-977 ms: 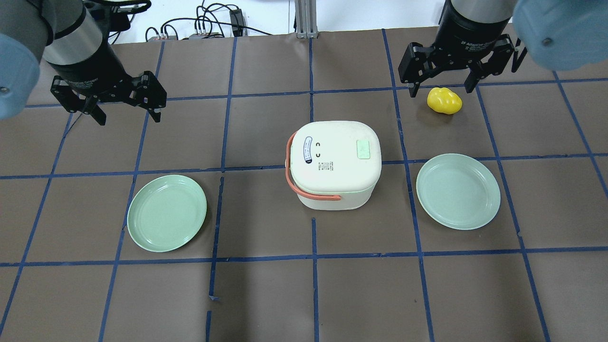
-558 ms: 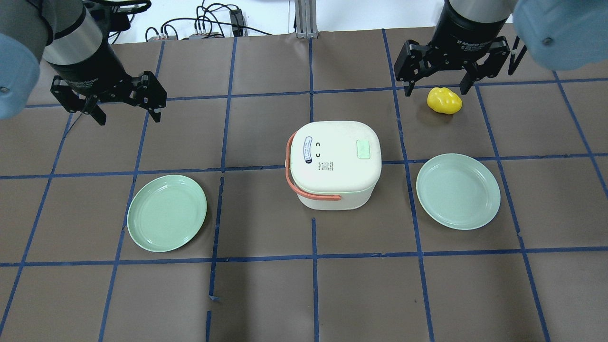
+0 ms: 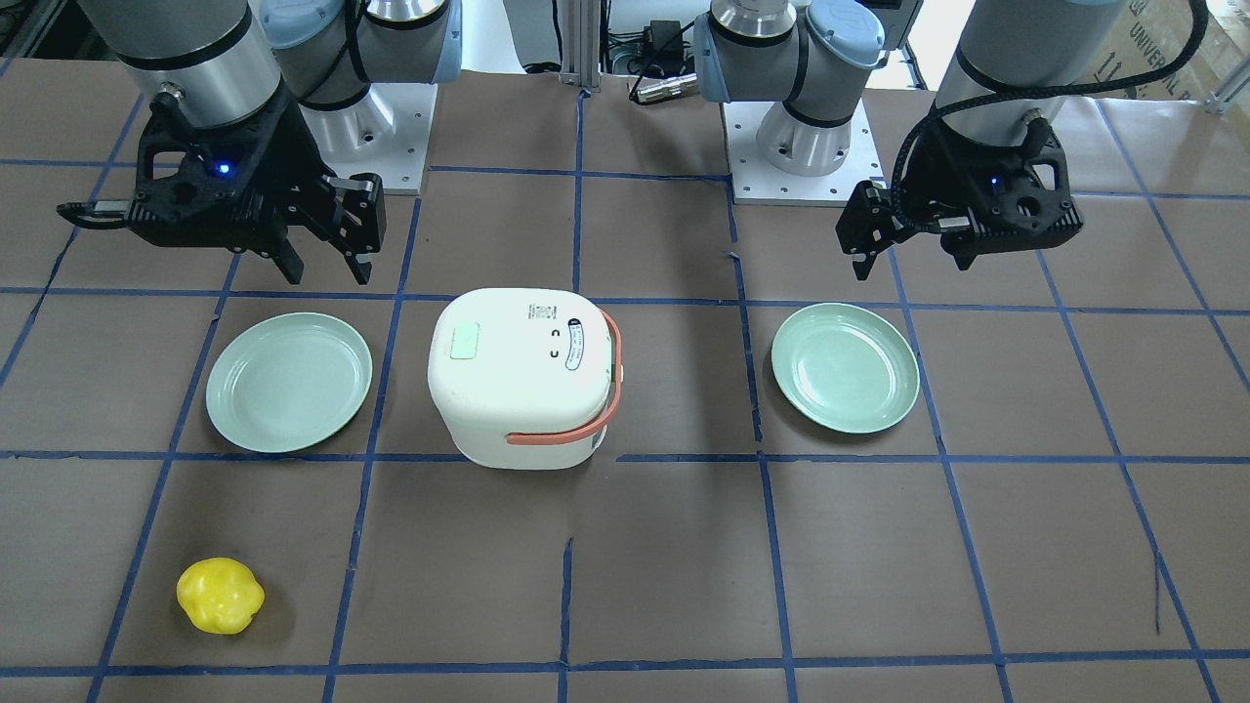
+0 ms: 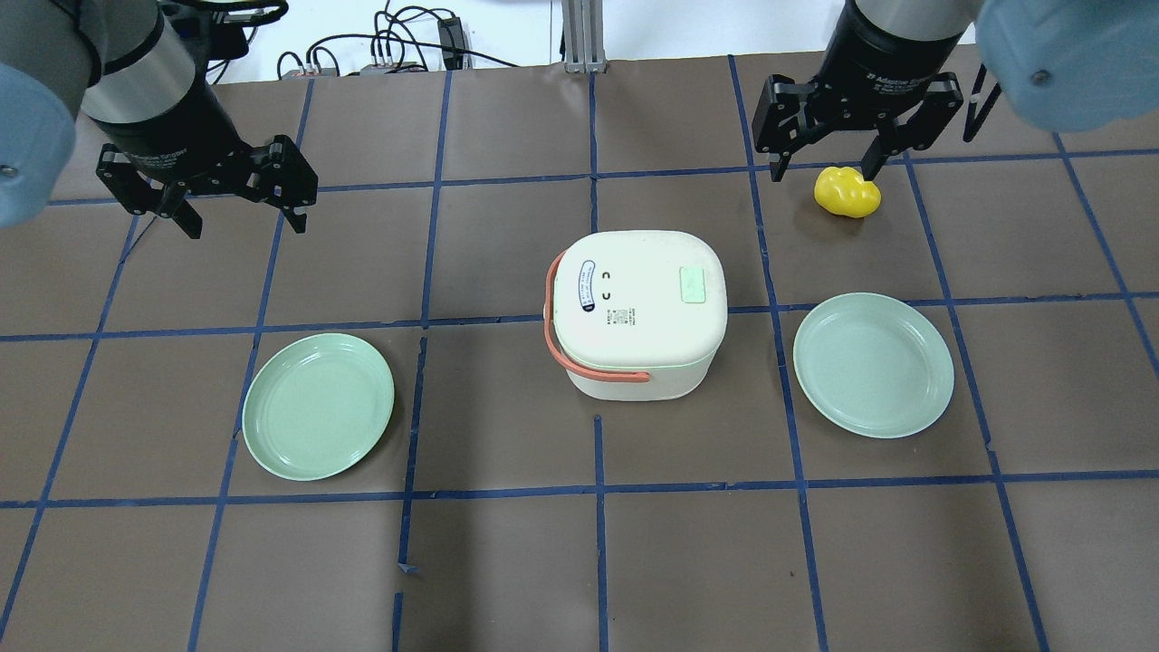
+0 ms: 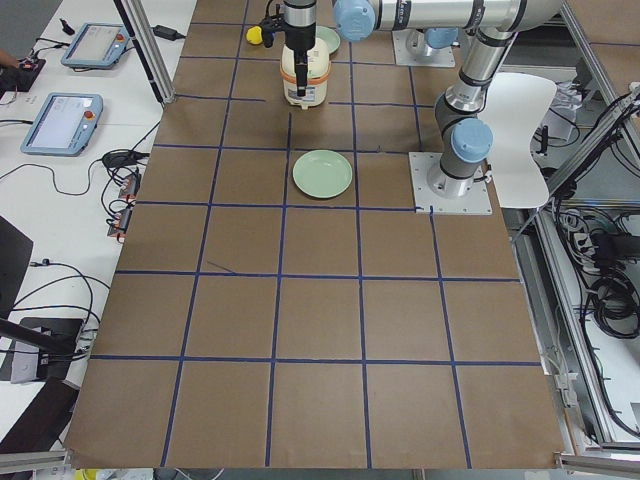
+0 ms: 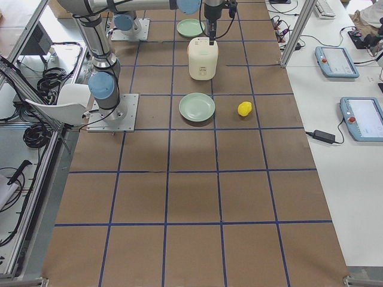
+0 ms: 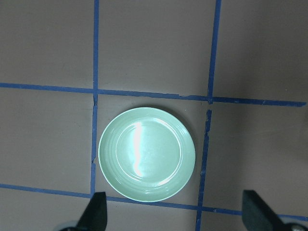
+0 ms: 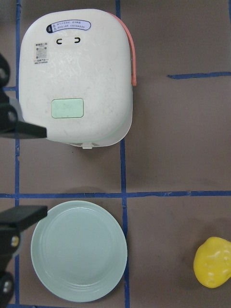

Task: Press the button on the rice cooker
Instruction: 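Move the right gripper over the rice cooker toward its green button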

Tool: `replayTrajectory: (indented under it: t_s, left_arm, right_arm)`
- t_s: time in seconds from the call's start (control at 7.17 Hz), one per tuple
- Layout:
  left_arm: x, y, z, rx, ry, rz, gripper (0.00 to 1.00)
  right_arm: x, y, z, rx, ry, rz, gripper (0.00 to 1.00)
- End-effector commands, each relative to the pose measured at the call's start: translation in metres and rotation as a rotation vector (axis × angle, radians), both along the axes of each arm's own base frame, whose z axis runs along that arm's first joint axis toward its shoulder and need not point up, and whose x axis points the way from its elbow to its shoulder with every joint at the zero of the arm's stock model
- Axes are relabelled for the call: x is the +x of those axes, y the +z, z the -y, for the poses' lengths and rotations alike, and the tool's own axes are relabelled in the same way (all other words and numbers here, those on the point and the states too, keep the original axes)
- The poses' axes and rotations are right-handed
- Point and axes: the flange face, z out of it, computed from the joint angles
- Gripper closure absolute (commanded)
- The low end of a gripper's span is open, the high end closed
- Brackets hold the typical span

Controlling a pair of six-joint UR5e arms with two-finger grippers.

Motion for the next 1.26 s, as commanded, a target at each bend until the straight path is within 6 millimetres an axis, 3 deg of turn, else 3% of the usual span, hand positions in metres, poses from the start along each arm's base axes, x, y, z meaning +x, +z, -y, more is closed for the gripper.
replayTrajectory:
  t_s: [0.0,0.56,0.84,1.12]
  left_arm:
    - [0.000,0.000,0.000,0.000,0.000,0.000,0.00]
    - [0.000,0.000,0.000,0.000,0.000,0.000,0.00]
    - [0.000,0.000,0.000,0.000,0.000,0.000,0.00]
    - [0.000,0.000,0.000,0.000,0.000,0.000,0.00]
  right_arm:
    - [0.009,-0.003,-0.004,0.022,0.003,0.009,0.91]
    - [0.059,-0.010,-0.019,0.025,0.029,0.007,0.91]
    - [0.071,-0.021,-0.007,0.015,-0.010,0.011,0.92]
    - [0.081,-0.023,-0.013,0.015,-0.015,-0.012,0.92]
